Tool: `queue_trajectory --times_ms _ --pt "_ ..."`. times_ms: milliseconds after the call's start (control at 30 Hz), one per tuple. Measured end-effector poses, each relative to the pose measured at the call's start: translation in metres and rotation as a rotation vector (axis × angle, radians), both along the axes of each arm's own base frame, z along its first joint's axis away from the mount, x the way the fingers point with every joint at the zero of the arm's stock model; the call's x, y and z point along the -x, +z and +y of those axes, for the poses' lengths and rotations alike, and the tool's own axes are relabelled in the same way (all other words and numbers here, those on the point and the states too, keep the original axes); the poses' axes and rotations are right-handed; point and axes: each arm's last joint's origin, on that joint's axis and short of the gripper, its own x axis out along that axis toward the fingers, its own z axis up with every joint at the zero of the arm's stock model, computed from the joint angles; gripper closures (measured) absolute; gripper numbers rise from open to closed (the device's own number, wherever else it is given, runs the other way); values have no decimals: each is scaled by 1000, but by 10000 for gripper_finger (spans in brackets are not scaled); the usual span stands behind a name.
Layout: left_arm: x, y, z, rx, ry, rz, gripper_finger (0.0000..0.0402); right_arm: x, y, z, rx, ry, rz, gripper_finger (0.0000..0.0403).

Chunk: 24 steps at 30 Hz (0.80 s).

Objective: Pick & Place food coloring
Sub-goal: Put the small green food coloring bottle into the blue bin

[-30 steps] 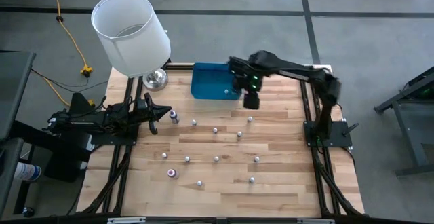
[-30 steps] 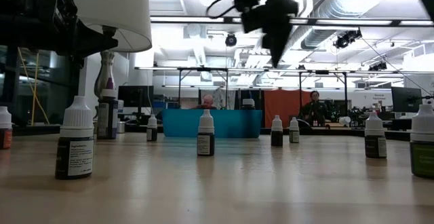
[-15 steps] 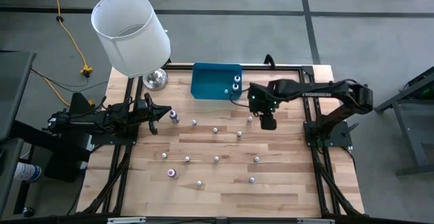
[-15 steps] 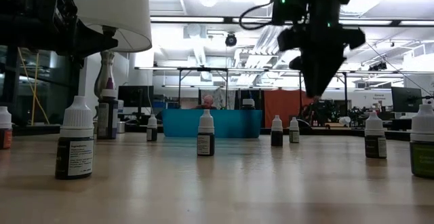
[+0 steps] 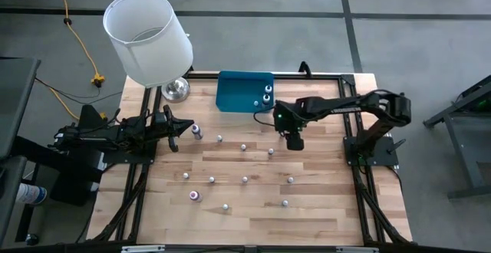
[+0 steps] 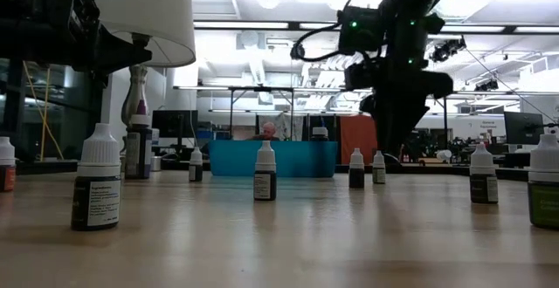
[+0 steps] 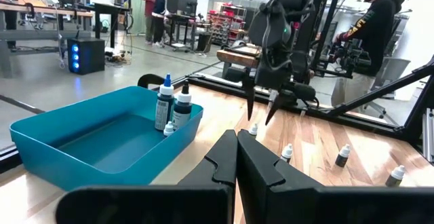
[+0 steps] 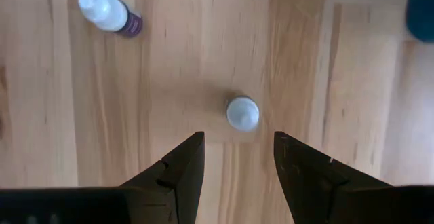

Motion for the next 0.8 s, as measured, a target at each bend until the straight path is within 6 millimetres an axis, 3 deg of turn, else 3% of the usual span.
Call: queue_trajectory --times_ms 800 --pt "0 0 0 0 0 0 401 -13 -20 -3 -21 -50 11 238"
